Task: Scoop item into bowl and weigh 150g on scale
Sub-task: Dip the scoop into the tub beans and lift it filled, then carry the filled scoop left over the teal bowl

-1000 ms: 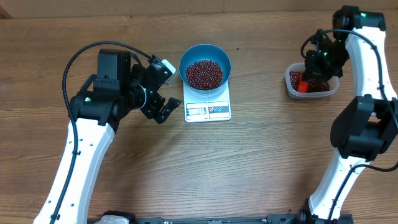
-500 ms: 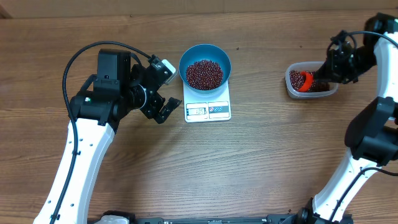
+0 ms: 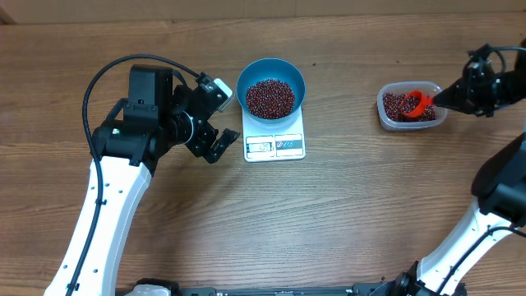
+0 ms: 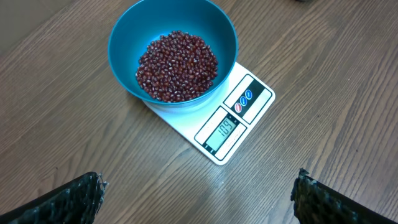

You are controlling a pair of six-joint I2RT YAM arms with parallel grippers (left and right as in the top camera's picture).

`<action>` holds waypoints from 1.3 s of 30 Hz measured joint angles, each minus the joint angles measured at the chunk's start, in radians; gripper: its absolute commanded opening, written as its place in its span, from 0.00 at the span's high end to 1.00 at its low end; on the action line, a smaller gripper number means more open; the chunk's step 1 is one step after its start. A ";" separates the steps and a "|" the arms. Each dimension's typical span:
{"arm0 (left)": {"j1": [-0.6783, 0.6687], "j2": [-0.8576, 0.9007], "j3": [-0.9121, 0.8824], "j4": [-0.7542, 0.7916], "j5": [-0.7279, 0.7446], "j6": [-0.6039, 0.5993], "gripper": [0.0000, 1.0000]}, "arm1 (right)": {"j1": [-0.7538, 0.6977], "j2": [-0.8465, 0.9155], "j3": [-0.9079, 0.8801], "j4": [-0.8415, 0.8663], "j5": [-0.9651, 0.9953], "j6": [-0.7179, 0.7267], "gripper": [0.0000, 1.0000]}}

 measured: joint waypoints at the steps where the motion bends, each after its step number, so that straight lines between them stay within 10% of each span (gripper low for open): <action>1: 0.000 0.000 0.000 0.000 0.000 0.000 0.00 | -0.005 0.000 0.000 -0.003 -0.010 -0.004 0.96; 39: 0.000 0.000 0.000 0.000 0.000 0.000 0.00 | 0.128 0.000 0.000 -0.067 -0.269 -0.100 0.96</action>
